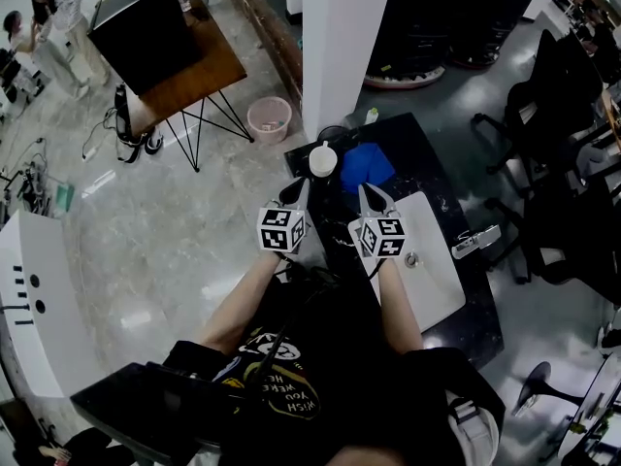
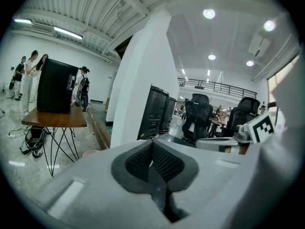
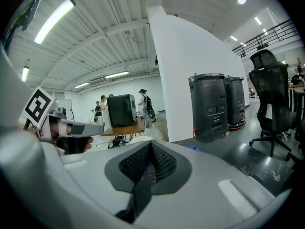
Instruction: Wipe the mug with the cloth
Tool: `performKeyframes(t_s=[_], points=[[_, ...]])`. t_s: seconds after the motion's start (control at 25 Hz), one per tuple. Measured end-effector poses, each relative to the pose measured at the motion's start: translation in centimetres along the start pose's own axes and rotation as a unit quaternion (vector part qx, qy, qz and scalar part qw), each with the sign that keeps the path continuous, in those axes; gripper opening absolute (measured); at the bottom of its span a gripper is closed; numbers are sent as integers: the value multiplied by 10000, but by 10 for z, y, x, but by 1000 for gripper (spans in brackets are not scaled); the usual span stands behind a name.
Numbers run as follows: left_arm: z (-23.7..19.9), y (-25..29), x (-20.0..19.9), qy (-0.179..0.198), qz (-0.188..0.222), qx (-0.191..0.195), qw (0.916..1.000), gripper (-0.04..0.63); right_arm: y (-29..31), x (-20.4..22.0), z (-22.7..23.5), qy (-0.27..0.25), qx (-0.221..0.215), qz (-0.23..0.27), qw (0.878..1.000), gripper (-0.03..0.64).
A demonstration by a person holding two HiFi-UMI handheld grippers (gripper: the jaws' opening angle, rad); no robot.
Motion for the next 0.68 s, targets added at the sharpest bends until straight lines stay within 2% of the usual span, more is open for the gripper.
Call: performKeyframes(t_s=[0.16,0.68], points=[[2,-7,-1,106,12,73,9999,5,-2,-1,-2,60,-6,35,10000,2],[4,-12,2,99,-56,135,9998,5,-8,6,-9,116,-64,13,9999,2]])
Point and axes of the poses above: the fingertips, and each gripper's own axes: y forward along the fingers, z to its right, x out of its underside, the point moved 10 cm from there along -y, backward along the fingers, and after that the axes turned 7 degrees about z, right-handed, at the moved point
